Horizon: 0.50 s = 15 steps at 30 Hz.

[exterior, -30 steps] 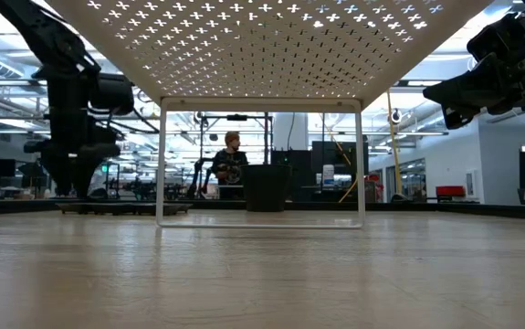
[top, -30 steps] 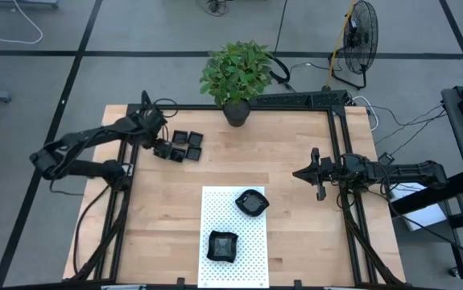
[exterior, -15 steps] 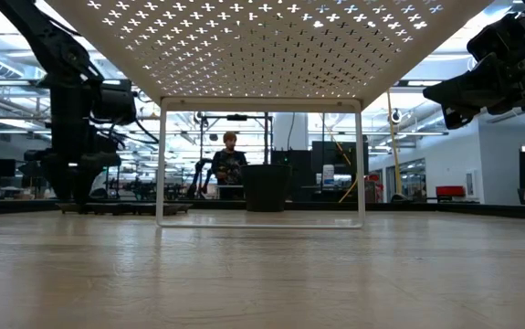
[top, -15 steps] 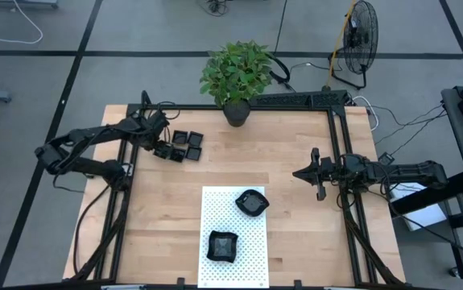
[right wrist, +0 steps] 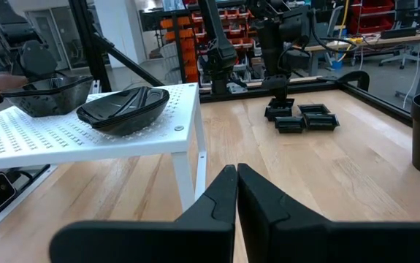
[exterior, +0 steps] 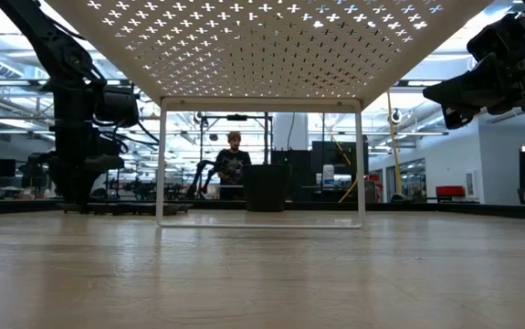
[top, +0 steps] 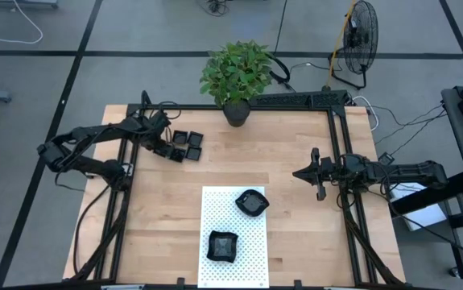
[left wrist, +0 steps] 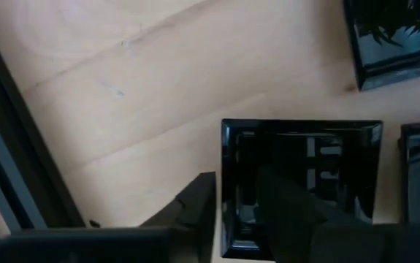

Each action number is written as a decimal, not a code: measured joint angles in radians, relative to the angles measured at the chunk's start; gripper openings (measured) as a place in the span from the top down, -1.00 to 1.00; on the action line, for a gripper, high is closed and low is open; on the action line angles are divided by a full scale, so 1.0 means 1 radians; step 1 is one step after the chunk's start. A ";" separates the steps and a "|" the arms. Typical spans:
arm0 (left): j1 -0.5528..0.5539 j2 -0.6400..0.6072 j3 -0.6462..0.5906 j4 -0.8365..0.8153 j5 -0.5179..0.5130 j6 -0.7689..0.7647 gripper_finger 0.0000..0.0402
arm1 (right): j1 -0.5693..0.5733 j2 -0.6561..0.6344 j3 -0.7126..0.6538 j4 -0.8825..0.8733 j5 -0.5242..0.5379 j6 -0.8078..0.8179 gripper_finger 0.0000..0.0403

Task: Pick & Place Mini shaped plates
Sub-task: Put the square plate on the shelf

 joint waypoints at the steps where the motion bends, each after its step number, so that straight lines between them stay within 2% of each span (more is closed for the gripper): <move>1: 0.000 0.000 0.000 0.002 -0.001 0.000 0.58 | 0.000 0.000 0.000 0.000 0.000 0.000 1.00; 8: 0.000 -0.002 0.002 0.005 -0.023 0.000 0.94 | 0.000 0.000 0.000 0.000 0.000 0.000 1.00; 15: -0.005 -0.051 -0.001 -0.002 -0.028 -0.001 0.92 | 0.000 0.000 0.000 0.000 0.000 0.000 1.00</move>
